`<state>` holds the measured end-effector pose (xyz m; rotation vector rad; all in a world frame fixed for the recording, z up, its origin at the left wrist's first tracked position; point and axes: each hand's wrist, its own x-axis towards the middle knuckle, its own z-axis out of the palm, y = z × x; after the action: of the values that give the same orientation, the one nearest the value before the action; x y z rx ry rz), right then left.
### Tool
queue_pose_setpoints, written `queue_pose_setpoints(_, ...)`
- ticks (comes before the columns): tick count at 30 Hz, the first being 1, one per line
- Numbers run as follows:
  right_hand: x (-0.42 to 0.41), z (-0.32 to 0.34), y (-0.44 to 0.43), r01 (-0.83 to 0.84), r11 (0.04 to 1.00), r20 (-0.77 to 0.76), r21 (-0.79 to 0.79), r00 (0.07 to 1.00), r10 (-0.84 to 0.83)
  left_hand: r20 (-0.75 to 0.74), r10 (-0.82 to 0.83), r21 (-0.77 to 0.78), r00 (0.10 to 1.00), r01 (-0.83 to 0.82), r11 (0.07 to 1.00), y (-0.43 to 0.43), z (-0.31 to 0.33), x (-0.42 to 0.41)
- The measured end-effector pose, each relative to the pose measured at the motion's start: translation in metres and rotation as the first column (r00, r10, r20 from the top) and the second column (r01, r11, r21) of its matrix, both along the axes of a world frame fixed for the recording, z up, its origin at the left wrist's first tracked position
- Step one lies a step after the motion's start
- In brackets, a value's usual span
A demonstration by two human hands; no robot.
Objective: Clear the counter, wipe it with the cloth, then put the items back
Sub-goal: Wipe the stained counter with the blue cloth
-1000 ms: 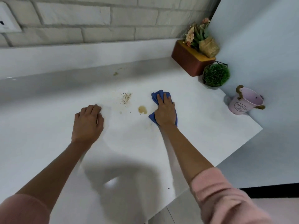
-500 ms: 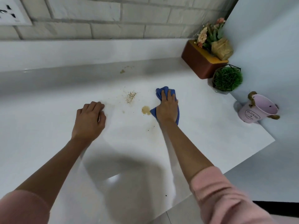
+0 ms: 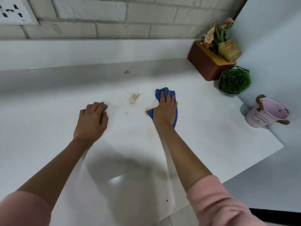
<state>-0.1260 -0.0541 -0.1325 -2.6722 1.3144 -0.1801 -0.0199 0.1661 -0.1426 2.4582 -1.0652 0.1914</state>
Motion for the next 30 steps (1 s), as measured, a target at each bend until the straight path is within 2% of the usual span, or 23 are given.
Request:
queue_pose_setpoints(3, -0.033, -0.017, 0.037, -0.084, 0.995, 0.094, -0.049, 0.992, 0.089, -0.002, 0.0, -0.009, 1.0, 0.0, 1.0, -0.001, 0.0, 0.001)
queue_pose_setpoints(6, -0.053, -0.026, 0.057, -0.154, 0.987, 0.097, -0.048, 0.983, 0.158, -0.005, 0.002, -0.007, 1.0, -0.002, 1.0, -0.001, -0.001, 0.001)
queue_pose_setpoints(13, 0.002, 0.001, 0.008, -0.079, 0.997, 0.021, -0.02, 0.997, 0.079, -0.006, 0.017, -0.01, 1.0, -0.017, 1.0, -0.002, -0.003, 0.002)
queue_pose_setpoints(16, -0.034, -0.006, 0.039, -0.224, 0.974, 0.131, 0.021, 0.967, 0.219, -0.01, 0.014, -0.022, 1.0, -0.015, 1.0, -0.002, -0.003, 0.002)
queue_pose_setpoints(19, -0.102, -0.01, 0.057, -0.359, 0.933, 0.179, 0.025, 0.92, 0.349, -0.013, 0.006, -0.03, 1.0, -0.007, 1.0, -0.001, -0.004, 0.003)
queue_pose_setpoints(22, -0.146, -0.007, 0.025, -0.229, 0.973, 0.185, 0.025, 0.958, 0.221, -0.018, 0.008, -0.026, 1.0, -0.009, 1.0, -0.001, -0.004, 0.004)
queue_pose_setpoints(26, -0.111, 0.002, -0.027, 0.036, 0.999, 0.05, -0.011, 0.998, -0.035, -0.015, 0.017, -0.03, 1.0, -0.018, 0.999, -0.002, -0.004, 0.003)
queue_pose_setpoints(28, -0.072, 0.006, -0.036, 0.007, 0.999, 0.012, -0.033, 1.0, -0.007, -0.01, 0.024, -0.028, 1.0, -0.024, 0.999, -0.003, -0.006, 0.004)
queue_pose_setpoints(30, -0.034, 0.007, -0.028, -0.128, 0.99, -0.003, -0.067, 0.992, 0.128, -0.01, 0.024, -0.025, 1.0, -0.024, 0.999, -0.004, -0.006, 0.005)
